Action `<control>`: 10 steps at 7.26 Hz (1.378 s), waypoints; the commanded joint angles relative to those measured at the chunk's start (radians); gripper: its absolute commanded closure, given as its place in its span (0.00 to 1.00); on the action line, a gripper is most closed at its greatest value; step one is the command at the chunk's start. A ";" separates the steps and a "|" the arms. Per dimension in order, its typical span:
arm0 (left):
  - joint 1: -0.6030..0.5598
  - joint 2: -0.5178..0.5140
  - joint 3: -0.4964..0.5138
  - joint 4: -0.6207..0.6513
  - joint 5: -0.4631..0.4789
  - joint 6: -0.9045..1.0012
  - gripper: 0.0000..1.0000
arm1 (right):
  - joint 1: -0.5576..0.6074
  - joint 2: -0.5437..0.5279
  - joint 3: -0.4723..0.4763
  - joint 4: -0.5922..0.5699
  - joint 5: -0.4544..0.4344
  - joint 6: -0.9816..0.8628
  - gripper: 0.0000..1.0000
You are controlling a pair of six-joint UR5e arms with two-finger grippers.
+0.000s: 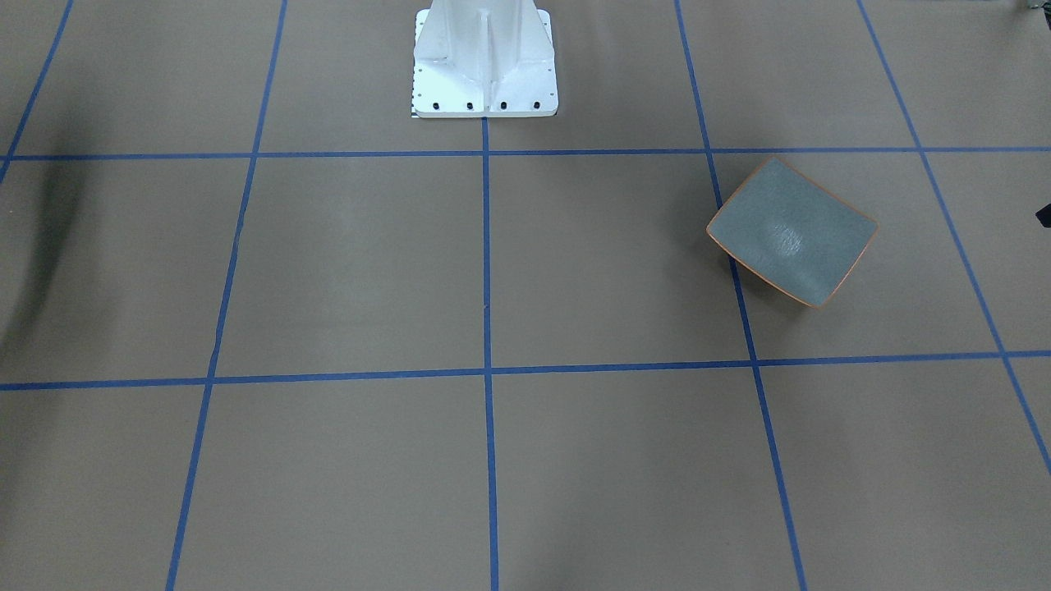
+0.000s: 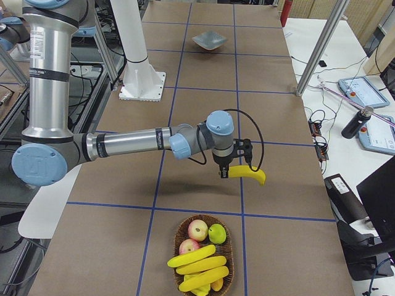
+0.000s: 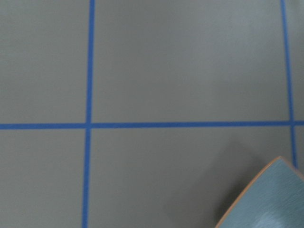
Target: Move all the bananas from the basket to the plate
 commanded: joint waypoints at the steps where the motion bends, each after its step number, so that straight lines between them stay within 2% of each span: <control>1: 0.129 -0.190 0.050 -0.006 -0.057 -0.263 0.00 | -0.195 0.204 0.022 -0.001 0.000 0.290 1.00; 2: 0.211 -0.271 0.062 -0.007 -0.056 -0.381 0.01 | -0.247 0.288 0.025 0.000 0.005 0.413 1.00; 4: 0.267 -0.411 0.148 -0.053 -0.053 -0.550 0.01 | -0.362 0.431 0.028 0.002 0.005 0.576 1.00; 5: 0.297 -0.474 0.226 -0.135 -0.044 -0.654 0.01 | -0.420 0.465 0.049 0.002 0.002 0.609 1.00; 6: 0.317 -0.496 0.277 -0.270 -0.040 -0.731 0.03 | -0.448 0.493 0.063 0.002 0.002 0.630 1.00; 8: 0.429 -0.546 0.305 -0.430 0.086 -0.907 0.03 | -0.508 0.550 0.080 0.002 -0.001 0.710 1.00; 10: 0.542 -0.591 0.306 -0.595 0.201 -1.201 0.02 | -0.545 0.576 0.093 0.002 -0.018 0.796 1.00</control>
